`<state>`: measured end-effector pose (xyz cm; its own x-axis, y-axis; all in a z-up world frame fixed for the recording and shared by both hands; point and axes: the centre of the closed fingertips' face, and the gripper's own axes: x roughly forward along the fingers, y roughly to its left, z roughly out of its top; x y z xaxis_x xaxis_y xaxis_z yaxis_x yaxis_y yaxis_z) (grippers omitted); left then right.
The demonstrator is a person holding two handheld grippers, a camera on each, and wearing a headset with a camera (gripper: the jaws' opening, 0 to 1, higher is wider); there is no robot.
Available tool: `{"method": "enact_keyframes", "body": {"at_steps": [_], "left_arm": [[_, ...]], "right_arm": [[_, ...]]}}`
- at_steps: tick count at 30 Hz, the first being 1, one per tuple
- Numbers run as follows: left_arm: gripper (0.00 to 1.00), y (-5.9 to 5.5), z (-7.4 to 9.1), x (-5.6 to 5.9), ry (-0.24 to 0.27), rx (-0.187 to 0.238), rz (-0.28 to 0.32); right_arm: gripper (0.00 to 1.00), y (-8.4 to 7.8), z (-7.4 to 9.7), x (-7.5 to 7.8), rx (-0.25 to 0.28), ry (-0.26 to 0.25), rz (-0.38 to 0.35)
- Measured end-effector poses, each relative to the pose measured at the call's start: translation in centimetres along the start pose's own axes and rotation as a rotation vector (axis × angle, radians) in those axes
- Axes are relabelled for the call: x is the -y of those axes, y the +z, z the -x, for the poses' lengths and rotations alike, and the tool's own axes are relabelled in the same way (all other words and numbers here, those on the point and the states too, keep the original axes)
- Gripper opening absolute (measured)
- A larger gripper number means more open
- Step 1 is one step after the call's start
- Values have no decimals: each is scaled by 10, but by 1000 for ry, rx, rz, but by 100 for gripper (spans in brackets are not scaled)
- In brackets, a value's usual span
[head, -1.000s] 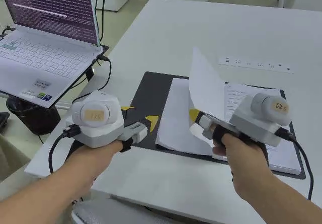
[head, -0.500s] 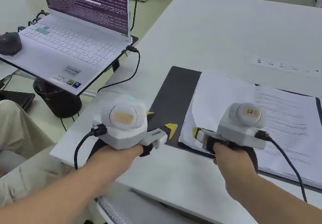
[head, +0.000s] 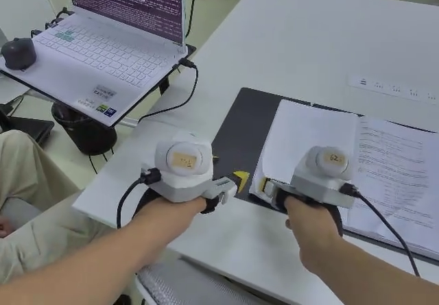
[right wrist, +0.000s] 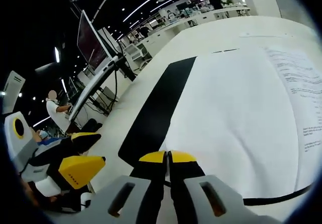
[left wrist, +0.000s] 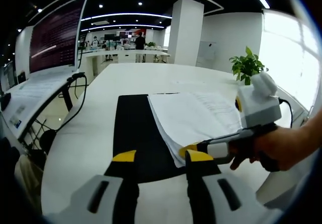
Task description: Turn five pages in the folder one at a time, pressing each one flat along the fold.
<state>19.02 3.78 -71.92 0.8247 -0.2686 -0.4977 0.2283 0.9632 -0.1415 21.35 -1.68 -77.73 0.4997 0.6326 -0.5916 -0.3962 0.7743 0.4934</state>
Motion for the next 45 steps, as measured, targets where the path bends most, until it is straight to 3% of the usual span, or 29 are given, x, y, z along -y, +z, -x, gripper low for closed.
{"method": "enact_keyframes", "body": {"at_steps": [6,11,14,18,22,28,33,34,35,38,40,45], "left_arm": [[36,0,1,-2,12,-1,4],[35,1,-6,-3,12,-5,4],[35,-1,-16,3,0,-20,-9],[35,-4,-29,17,-24,-37,-46],[33,-10,-48,42,-62,-53,-106],[33,-28,-71,70,-101,-91,-169],[30,-49,-78,67,-56,-127,-177],[30,-50,-78,67,-54,-121,-175],[30,-46,-78,67,-45,-85,-169],[30,-48,-77,67,-46,-55,-179],[30,-47,-76,66,-46,-15,-145],[30,-46,-77,66,-46,1,-149]], "right_arm": [[3,-10,-3,-9,-33,44,33],[7,-12,7,-12,-25,79,46],[10,-5,23,-15,6,115,75],[11,6,41,-6,54,122,125],[9,20,59,21,99,95,161],[7,33,76,70,134,32,128],[3,40,82,102,139,-12,115],[3,41,81,109,136,-18,115],[3,42,82,111,137,-18,113],[0,49,78,123,134,-23,113],[0,56,74,131,141,-23,110],[0,72,57,143,151,-9,85]]}}
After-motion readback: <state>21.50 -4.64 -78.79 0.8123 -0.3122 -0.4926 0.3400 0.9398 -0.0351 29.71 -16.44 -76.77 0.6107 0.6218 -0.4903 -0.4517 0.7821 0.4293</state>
